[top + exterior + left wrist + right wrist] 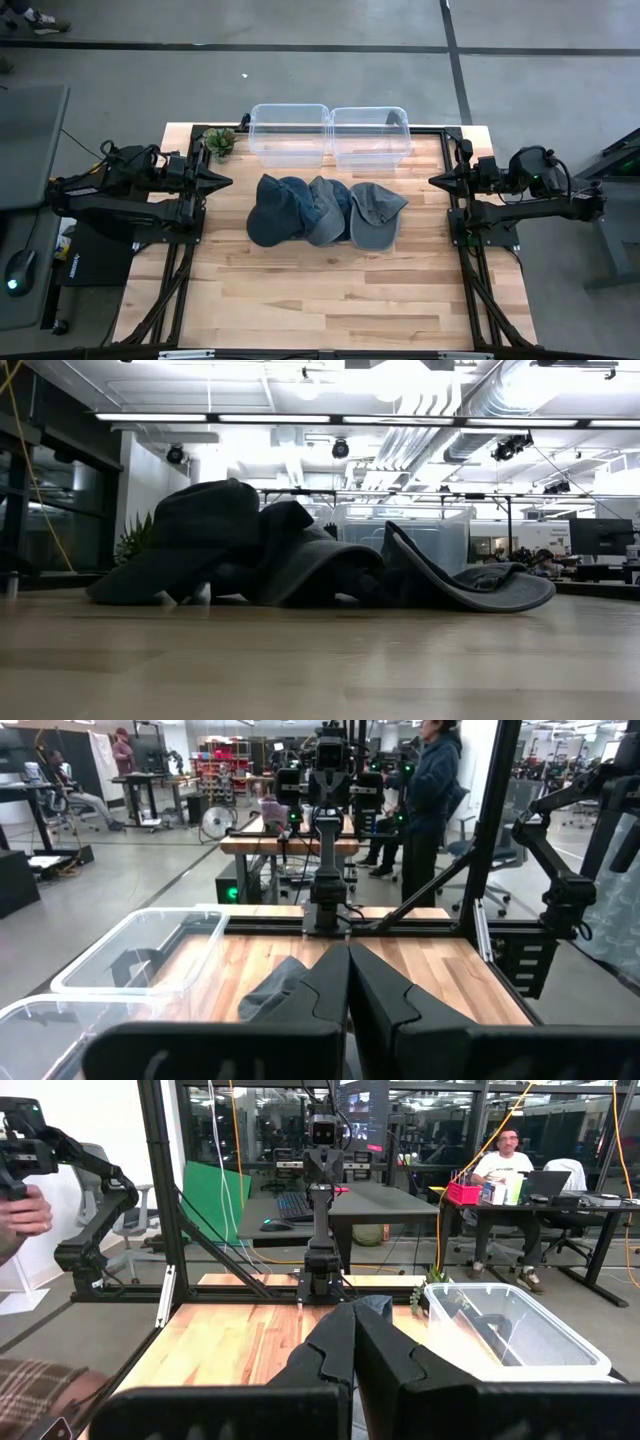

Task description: Pick & Place hat

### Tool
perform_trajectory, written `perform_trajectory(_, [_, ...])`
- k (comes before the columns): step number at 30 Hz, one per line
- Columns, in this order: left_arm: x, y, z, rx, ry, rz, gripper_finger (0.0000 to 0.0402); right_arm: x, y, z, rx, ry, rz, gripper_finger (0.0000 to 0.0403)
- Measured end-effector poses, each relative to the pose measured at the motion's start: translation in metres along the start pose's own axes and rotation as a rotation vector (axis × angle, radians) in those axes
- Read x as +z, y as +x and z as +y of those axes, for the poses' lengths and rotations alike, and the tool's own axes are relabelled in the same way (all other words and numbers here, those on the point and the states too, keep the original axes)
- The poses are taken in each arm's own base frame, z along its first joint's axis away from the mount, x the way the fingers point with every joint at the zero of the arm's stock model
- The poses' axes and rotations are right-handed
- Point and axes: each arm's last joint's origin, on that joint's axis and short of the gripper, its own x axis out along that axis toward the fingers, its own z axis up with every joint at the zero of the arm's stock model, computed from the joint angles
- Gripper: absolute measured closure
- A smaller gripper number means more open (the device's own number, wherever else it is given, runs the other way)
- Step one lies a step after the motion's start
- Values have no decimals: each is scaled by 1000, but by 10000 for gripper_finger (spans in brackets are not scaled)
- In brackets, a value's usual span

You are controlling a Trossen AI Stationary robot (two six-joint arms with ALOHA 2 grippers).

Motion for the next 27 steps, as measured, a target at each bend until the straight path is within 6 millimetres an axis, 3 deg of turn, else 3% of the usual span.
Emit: perform_trajectory(27, [-1,0,0,7,1,15,400,0,0,0,-1,-50,0,402])
